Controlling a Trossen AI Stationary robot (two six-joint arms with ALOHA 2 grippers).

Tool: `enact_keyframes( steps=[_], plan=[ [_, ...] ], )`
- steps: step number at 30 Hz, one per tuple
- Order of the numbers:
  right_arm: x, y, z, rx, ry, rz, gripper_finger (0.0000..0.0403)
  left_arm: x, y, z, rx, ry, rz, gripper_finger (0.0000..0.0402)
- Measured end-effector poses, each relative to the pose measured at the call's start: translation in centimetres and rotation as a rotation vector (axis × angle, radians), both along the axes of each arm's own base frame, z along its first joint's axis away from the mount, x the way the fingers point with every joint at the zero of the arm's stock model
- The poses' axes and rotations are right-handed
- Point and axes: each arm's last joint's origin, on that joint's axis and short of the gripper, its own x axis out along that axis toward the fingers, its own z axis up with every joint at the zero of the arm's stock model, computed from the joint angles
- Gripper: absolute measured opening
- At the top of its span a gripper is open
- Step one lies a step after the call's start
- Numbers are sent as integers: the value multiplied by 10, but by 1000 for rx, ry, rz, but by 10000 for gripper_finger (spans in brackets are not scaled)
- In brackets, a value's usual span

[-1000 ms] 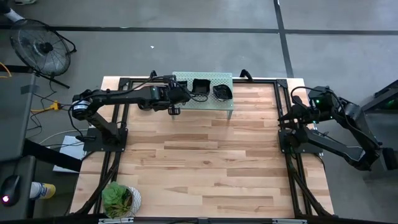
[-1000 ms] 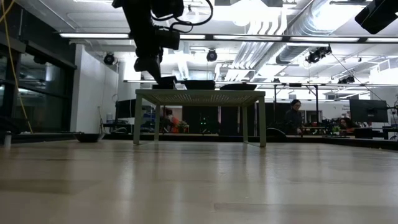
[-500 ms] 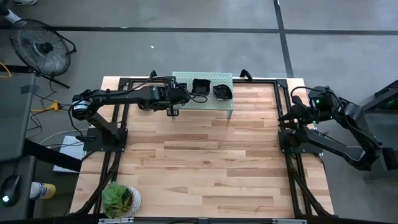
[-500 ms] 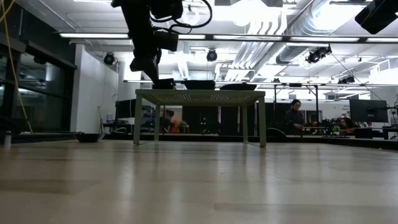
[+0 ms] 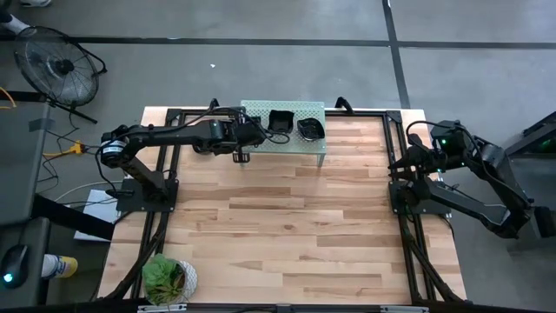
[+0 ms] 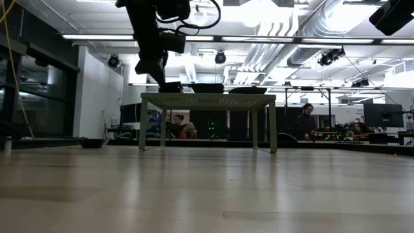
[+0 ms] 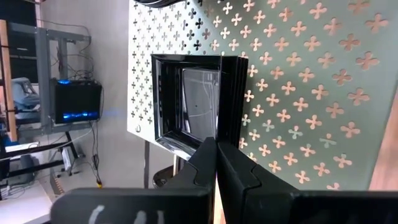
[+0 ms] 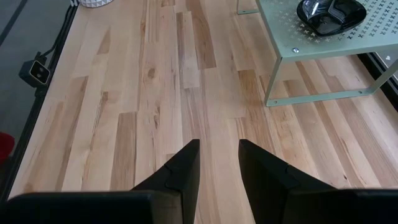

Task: Pick & Place Mini shaped plates
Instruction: Stack the square shaped plate on top of the square shaped plate on the shelf

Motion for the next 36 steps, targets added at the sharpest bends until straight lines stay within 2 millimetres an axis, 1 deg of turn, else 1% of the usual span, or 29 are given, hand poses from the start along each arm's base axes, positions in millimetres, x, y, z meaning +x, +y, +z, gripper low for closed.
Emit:
enact_keyframes(
  steps=[6, 19, 21, 29, 32, 36],
  plan=[
    [0, 0, 0, 0, 0, 0, 106, 1, -1, -1, -37, -10, -21, 1],
    [0, 0, 0, 0, 0, 0, 106, 0, -1, 0, -28, -9, -17, 4],
    [0, 0, 0, 0, 0, 0, 106, 0, -1, 0, -25, -9, -15, 14],
    [0, 0, 0, 0, 0, 0, 106, 0, 0, 0, -20, -8, -12, 77],
    [0, 0, 0, 0, 0, 0, 106, 0, 0, 0, -20, -8, -13, 87],
    [0, 0, 0, 0, 0, 0, 106, 0, 0, 0, -18, -3, -18, 90]
  ],
)
